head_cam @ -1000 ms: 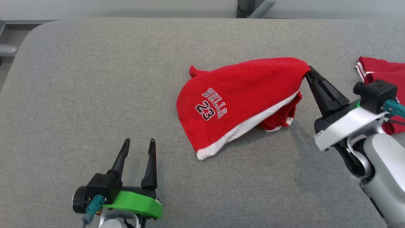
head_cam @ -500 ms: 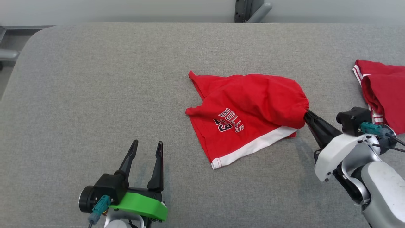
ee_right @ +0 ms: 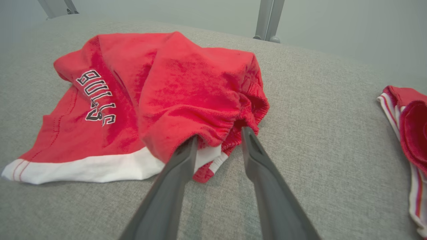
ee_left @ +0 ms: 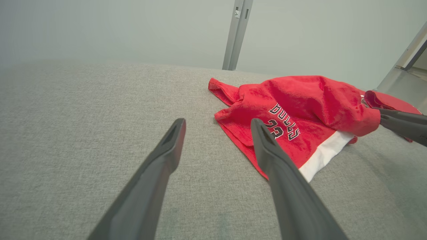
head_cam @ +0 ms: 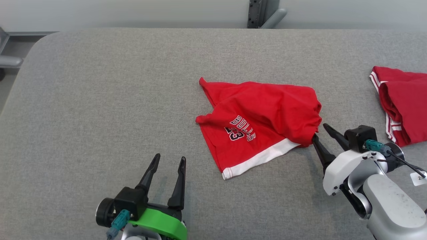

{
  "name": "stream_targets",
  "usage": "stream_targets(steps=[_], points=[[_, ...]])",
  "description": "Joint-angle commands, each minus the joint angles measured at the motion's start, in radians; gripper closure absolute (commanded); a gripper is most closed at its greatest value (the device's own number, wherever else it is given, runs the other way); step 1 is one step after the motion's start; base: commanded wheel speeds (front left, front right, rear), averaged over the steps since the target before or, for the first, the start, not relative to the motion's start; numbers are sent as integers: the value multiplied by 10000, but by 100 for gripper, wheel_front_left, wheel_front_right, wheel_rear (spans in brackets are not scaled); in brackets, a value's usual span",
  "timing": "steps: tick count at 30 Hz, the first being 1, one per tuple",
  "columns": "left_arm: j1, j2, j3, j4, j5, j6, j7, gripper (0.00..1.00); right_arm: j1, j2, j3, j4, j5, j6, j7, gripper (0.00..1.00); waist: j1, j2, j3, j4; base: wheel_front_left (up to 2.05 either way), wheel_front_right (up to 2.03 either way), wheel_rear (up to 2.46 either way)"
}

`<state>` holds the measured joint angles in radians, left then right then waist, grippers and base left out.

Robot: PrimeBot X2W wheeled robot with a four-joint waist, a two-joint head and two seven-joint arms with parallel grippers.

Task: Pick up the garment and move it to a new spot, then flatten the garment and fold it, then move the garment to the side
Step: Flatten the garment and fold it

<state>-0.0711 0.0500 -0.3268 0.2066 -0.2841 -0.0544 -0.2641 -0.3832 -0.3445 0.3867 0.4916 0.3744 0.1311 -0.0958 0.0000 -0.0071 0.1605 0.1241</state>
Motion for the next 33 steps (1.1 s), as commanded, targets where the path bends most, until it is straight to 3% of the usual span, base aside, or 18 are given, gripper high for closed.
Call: stream_targets(steps=[1,12,28,31,32,33], points=[[89,14,-169,52,53,-92,-4,0,3,34,-85,21,101,-10,-277,0,0,71,-68,-214,0,0,0],[-334,25,-1410,873,-496,-423,-3,0,721,354,-1730,-1086,-333,-10,-1137,0,0,71,7,-1104,0,0,0],[-1889,28,-2147,4221,-1453,-452,-2,0,1344,1558,-3200,-3055,-1175,-10,-1400,0,0,71,438,-2057,0,0,0],[-2093,29,-2220,4517,-1655,-422,6,81,1416,1646,-3363,-3204,-1244,-9,-1404,0,0,71,489,-2106,0,0,0],[-2163,28,-2218,4553,-1681,-393,6,100,1448,1663,-3419,-3244,-1252,-9,-1403,0,0,71,500,-2109,0,0,0],[-2220,28,-2179,4539,-1700,-366,6,100,1487,1683,-3473,-3281,-1266,-9,-1400,0,0,71,506,-2100,0,0,0]])
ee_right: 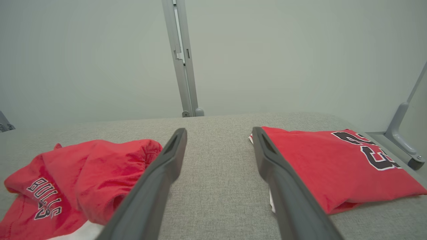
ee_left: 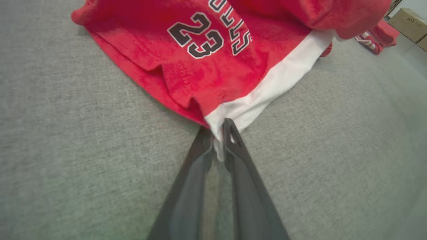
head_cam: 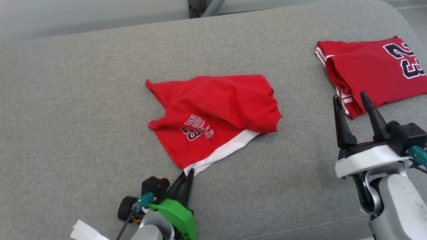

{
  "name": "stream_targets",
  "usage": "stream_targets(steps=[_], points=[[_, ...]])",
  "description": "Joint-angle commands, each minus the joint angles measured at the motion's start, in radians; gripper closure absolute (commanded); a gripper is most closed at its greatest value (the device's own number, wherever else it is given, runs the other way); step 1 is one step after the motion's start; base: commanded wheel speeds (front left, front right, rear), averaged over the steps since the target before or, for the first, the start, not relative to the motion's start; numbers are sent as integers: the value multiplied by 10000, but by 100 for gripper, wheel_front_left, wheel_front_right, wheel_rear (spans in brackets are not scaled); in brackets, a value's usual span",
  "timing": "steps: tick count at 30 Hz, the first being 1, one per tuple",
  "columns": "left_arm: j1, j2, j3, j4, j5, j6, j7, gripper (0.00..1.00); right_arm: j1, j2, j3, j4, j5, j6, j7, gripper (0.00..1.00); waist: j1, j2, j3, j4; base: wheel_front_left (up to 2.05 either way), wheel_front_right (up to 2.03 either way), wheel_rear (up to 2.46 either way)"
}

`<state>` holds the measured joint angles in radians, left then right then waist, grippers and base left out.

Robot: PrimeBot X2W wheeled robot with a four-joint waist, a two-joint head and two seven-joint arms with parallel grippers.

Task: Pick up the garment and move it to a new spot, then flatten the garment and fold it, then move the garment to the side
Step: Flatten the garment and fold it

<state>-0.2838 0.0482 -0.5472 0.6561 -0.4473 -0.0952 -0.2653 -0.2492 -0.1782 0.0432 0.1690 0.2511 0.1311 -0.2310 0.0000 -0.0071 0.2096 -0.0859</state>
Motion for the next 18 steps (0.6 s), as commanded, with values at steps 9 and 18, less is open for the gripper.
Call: stream_targets(steps=[9,18], points=[[434,240,1758,-1358,527,462,8,100,432,186,-273,-7,-3,-9,-40,0,0,71,-122,581,0,0,0],[1416,774,3814,-2472,1035,510,8,100,575,186,184,333,161,-9,152,0,0,71,-188,1042,0,0,0]])
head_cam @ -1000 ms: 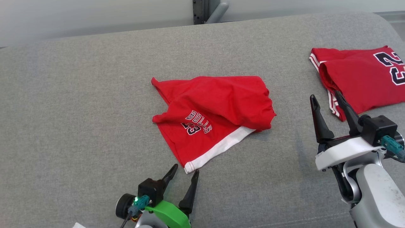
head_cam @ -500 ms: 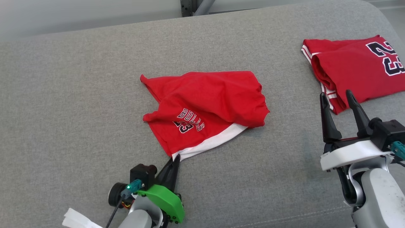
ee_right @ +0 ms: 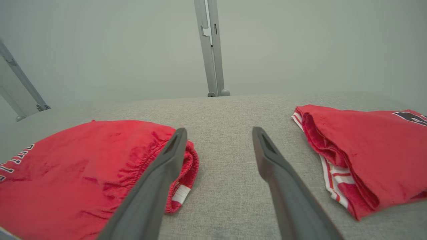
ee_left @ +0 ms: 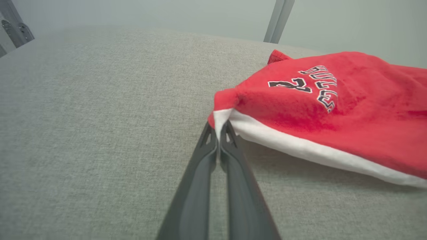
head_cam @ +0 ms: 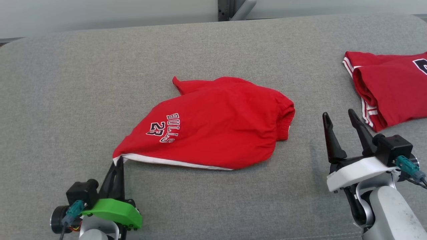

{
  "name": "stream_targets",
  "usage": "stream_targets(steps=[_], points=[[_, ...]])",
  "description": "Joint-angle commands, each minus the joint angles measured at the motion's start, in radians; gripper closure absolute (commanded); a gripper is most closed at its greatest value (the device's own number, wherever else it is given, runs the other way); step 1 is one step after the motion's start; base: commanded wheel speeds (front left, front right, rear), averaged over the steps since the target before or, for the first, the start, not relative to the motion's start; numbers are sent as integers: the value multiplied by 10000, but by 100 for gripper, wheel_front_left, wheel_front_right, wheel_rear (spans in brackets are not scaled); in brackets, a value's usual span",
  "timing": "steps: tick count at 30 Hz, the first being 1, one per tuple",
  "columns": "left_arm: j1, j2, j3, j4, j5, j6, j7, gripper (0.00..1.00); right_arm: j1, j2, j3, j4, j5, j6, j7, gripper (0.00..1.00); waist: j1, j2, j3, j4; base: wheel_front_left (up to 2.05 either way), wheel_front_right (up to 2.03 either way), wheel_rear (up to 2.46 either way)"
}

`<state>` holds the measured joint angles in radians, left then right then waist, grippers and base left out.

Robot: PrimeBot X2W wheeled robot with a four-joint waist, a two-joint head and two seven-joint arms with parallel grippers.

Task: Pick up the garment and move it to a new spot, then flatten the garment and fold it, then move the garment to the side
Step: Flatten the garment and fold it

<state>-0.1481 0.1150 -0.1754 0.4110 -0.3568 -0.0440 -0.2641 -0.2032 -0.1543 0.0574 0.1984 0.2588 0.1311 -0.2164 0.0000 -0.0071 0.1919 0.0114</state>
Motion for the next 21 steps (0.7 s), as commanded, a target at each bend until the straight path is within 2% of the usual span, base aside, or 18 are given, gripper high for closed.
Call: stream_targets(steps=[1,10,12,13,14,21], points=[[58,130,235,18,176,-27,-3,100,101,-91,108,86,92,-9,20,0,0,71,-2,86,0,0,0],[-672,57,1074,1121,397,-259,-3,99,-46,-271,856,446,301,-9,209,0,0,71,131,-5,0,0,0],[-806,5,1235,1330,456,-285,-3,55,-55,-351,1101,484,385,-9,266,0,0,71,151,-29,0,0,0],[-844,-26,1330,1404,480,-305,-3,22,-61,-416,1272,493,432,-9,269,0,0,71,156,-32,0,0,0],[-868,-54,1419,1447,507,-322,-3,0,-66,-485,1452,488,489,-9,298,0,0,71,156,-29,0,0,0],[-536,-267,2115,1196,737,-423,-3,0,-192,-985,2925,376,982,-9,459,0,0,71,69,161,0,0,0]])
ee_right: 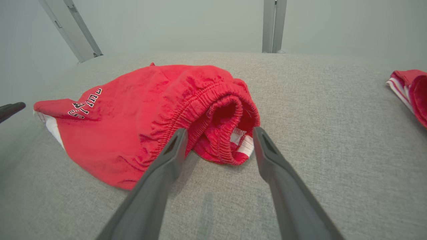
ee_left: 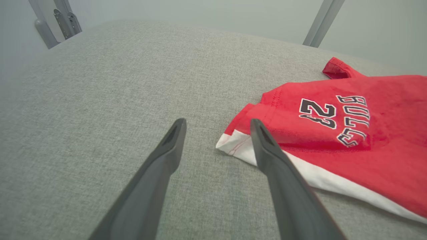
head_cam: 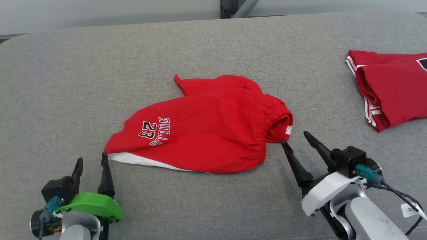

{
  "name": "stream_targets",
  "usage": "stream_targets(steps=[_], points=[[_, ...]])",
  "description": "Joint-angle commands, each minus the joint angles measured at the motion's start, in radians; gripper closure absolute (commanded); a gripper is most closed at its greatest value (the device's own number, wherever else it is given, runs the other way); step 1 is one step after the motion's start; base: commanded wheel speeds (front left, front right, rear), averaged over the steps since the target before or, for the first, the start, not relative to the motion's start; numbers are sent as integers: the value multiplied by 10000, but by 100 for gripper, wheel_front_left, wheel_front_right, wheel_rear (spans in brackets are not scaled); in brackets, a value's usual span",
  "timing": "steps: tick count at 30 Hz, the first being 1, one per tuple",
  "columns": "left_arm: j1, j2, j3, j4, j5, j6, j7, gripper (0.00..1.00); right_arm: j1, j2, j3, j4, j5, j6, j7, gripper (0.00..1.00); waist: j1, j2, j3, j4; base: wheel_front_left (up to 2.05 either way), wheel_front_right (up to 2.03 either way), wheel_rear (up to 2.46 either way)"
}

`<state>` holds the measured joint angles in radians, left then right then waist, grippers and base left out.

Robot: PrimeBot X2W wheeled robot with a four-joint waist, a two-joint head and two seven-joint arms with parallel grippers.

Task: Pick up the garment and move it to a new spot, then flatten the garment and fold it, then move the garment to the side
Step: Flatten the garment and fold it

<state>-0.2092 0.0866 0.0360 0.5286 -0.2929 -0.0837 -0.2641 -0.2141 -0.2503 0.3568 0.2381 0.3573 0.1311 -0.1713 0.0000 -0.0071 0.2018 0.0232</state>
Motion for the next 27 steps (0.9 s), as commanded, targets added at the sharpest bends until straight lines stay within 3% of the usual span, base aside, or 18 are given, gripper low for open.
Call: stream_targets(steps=[1,12,13,14,15,18,27], points=[[149,-15,98,-96,137,-49,-3,0,-117,-80,140,-17,91,-9,36,0,0,71,-52,93,0,0,0],[1043,-342,-23,-1673,325,-210,-5,0,-1181,-451,1940,1098,935,-10,655,0,0,71,-291,871,0,0,0],[1083,-347,-106,-1759,312,-212,-3,0,-1334,-460,2046,1333,985,-9,732,6,0,71,-314,957,0,0,0],[1129,-353,-213,-1843,224,-210,-5,0,-1477,-416,2189,1546,1053,-9,788,35,0,71,-338,1039,0,0,0],[1171,-356,-358,-1928,124,-166,-3,0,-1643,-381,2311,1764,1088,-9,796,55,0,71,-360,1119,0,0,0],[1197,-346,-645,-2075,-25,-101,-3,0,-2171,-351,2516,2341,1187,-9,700,100,0,71,-408,1334,0,0,0],[1381,-352,-1377,-2309,-354,41,-3,0,-3470,11,2713,3786,1691,-9,476,100,0,71,-522,1783,0,0,0]])
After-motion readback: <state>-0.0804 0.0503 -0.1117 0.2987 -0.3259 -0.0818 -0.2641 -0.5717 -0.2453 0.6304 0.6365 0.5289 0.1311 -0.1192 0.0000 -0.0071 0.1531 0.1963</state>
